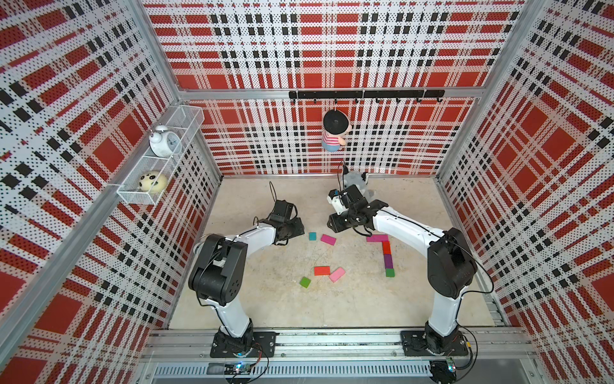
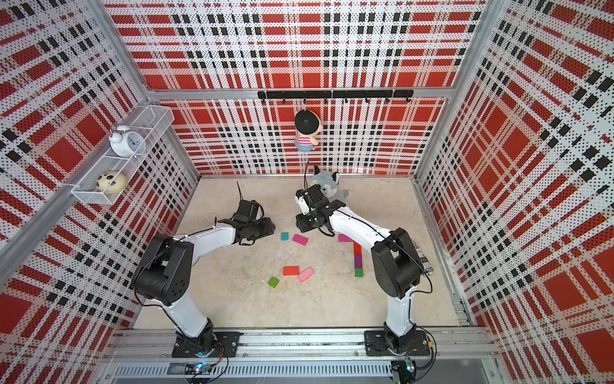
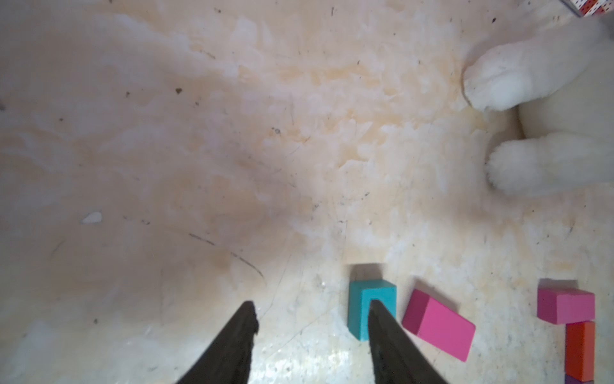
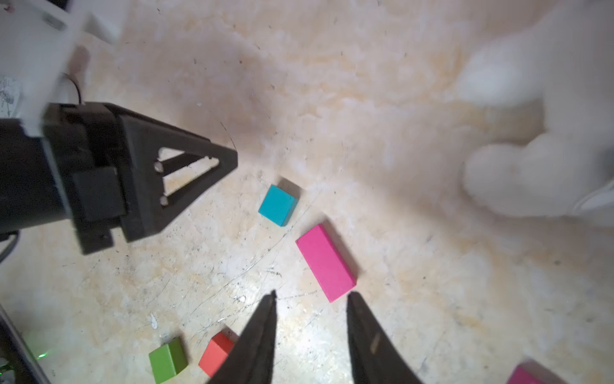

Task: Assemble the number 7 with building blocks
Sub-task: Place the building block at the center of the board, then assemble the building block at the center of the board.

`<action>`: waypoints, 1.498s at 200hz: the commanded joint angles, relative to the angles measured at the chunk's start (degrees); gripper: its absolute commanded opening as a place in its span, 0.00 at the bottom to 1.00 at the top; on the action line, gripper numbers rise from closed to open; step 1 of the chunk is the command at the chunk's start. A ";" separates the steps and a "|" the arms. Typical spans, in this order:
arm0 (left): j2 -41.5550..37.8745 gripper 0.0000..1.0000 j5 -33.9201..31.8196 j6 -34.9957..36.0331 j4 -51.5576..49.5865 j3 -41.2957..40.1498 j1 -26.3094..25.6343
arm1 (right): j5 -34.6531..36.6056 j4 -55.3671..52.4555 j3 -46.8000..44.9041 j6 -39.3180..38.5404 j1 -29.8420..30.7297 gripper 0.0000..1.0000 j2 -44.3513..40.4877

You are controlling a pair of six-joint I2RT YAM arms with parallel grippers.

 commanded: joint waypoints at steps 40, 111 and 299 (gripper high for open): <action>3.38 0.39 6.77 3.64 0.77 1.25 -0.79 | -2.81 5.13 -7.59 22.55 0.14 0.28 -0.86; 3.17 0.38 11.66 2.27 4.23 -1.30 -1.01 | -1.21 11.21 -13.71 31.31 -0.21 0.31 -0.79; -0.52 0.36 14.48 1.89 6.33 -5.37 0.97 | 0.66 13.91 -12.93 38.30 -0.30 0.31 3.39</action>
